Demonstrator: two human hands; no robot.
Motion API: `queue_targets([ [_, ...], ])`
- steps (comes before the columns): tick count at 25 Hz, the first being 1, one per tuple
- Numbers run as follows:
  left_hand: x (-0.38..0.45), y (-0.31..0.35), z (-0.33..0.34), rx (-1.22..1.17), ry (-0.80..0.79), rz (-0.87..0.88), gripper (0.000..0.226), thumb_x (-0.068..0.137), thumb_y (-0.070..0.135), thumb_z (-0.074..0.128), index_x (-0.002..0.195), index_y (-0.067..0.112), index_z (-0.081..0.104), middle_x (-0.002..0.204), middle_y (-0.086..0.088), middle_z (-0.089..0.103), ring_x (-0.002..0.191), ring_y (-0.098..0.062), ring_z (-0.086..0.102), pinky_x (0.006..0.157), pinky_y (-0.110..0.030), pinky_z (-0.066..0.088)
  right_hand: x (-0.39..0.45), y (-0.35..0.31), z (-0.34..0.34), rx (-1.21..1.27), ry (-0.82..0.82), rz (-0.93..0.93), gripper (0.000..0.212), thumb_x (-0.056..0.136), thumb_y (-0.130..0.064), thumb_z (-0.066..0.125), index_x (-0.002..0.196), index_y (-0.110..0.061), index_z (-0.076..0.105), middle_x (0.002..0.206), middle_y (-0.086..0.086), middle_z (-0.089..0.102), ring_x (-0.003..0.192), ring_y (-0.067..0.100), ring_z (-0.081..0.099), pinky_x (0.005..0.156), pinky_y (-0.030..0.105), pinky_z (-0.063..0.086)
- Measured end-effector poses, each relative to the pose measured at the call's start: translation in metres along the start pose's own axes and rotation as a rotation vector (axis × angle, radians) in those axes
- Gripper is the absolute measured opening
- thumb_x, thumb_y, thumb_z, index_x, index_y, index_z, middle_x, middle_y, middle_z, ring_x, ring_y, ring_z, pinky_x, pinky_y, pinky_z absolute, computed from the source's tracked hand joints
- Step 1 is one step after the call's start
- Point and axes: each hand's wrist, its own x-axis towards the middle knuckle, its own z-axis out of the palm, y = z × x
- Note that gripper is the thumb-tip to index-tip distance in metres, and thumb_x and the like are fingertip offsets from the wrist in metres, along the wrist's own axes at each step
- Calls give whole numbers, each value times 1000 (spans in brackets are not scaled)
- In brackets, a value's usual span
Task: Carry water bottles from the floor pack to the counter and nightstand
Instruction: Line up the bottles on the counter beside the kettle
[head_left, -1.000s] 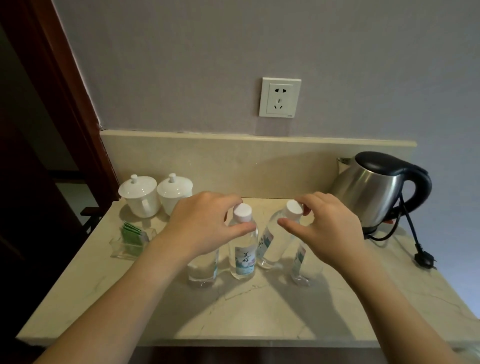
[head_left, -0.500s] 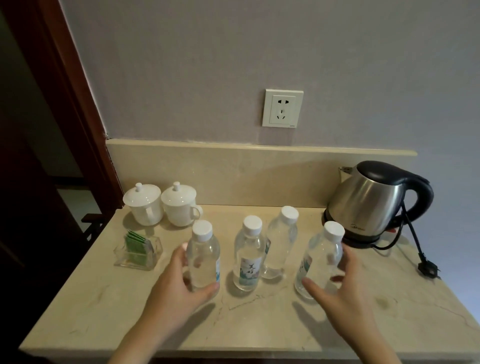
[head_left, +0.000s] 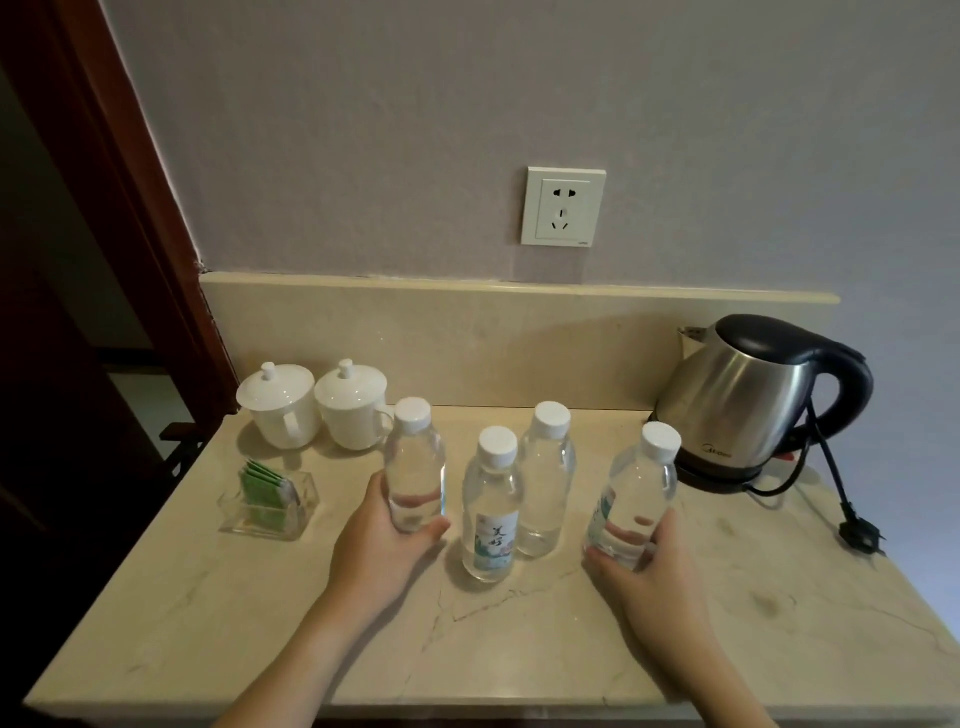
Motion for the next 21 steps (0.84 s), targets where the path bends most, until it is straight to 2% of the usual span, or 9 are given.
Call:
queue_targets([
  [3,12,4,8,-27,33,7,53,63,46,80,106,43,50,98,18,69,87,-5,67,79,-41,56,24,-6,6,-64,21,-59,71,71,-33,83,130,-36,42,121,-11,61,109,15,60,91,45,53],
  [5,13,1,12,-52,70,31,58,63,44,80,113,43,51,105,18,67,91,-4,66,79,-42,57,39,-9,12,-86,65,-107,77,74,-29,82,137,-31,38,127,-8,57,112,13,56,94,38,49],
  [7,14,0,16,-102,90,45,61,65,32,83,116,40,51,107,18,68,92,-1,67,83,-42,57,51,-12,18,-48,122,-86,87,75,-26,82,144,-23,29,137,0,52,120,19,54,97,39,48],
  [9,19,-3,21,-138,85,45,64,66,24,86,114,43,50,107,20,68,94,-1,67,85,-40,57,62,-12,23,-33,180,-54,91,72,-32,85,143,-20,30,138,4,51,123,23,54,98,44,50],
  [11,27,-1,27,-147,62,46,64,64,25,87,108,51,50,103,24,69,95,0,67,84,-37,57,76,-12,26,-49,185,-72,87,68,-37,88,137,-24,37,131,-2,54,118,20,56,96,44,52],
  [13,36,1,35,-158,44,51,64,61,28,89,105,54,51,100,28,68,92,3,66,79,-29,55,93,-13,27,-9,140,-88,80,70,-34,87,134,-27,40,126,-8,56,114,15,56,95,42,52],
  [16,52,10,47,-171,-35,69,59,64,29,89,108,41,52,98,23,70,86,5,65,70,-21,50,119,-11,30,102,21,-101,69,77,-22,82,131,-28,40,123,-9,59,112,12,59,89,33,51],
  [18,70,17,54,-208,-126,41,57,66,27,87,110,37,52,100,13,72,87,1,67,72,-24,52,133,-9,37,35,-49,-123,62,83,-21,76,134,-23,41,126,-6,59,113,13,59,89,30,49],
  [21,101,20,63,-258,-236,53,51,75,28,81,117,35,53,107,7,72,97,-10,69,82,-34,56,152,-10,51,-104,-41,-193,58,81,-33,76,129,-24,45,125,-3,54,109,14,57,92,34,51],
])
